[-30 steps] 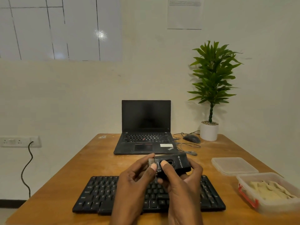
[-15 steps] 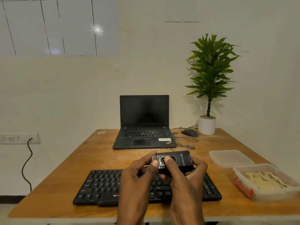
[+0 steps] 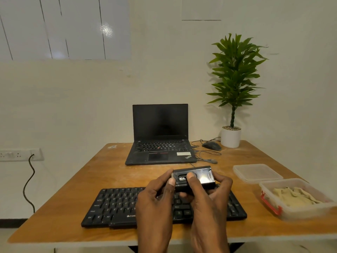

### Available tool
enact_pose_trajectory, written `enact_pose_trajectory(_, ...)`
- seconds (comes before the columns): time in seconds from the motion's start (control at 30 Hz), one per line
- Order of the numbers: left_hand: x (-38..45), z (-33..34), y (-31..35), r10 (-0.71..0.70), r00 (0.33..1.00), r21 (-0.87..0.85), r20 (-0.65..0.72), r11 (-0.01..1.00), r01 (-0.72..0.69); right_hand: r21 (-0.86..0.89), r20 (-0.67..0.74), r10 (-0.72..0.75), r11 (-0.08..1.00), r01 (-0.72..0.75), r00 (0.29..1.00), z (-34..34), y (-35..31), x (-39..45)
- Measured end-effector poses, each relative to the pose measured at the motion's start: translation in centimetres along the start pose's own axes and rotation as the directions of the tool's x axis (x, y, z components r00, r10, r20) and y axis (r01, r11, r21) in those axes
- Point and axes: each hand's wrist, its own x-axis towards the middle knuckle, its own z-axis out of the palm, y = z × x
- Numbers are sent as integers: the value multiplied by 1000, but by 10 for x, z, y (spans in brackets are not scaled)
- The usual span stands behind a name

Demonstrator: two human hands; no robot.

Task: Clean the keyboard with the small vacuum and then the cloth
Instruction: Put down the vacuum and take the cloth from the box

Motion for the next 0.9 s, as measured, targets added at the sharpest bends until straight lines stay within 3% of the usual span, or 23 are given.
enact_pose_trajectory(0.9, -15, 10, 5, -49, 999, -102, -3, 994, 49, 48, 23, 67, 997, -68, 998, -16, -2, 6)
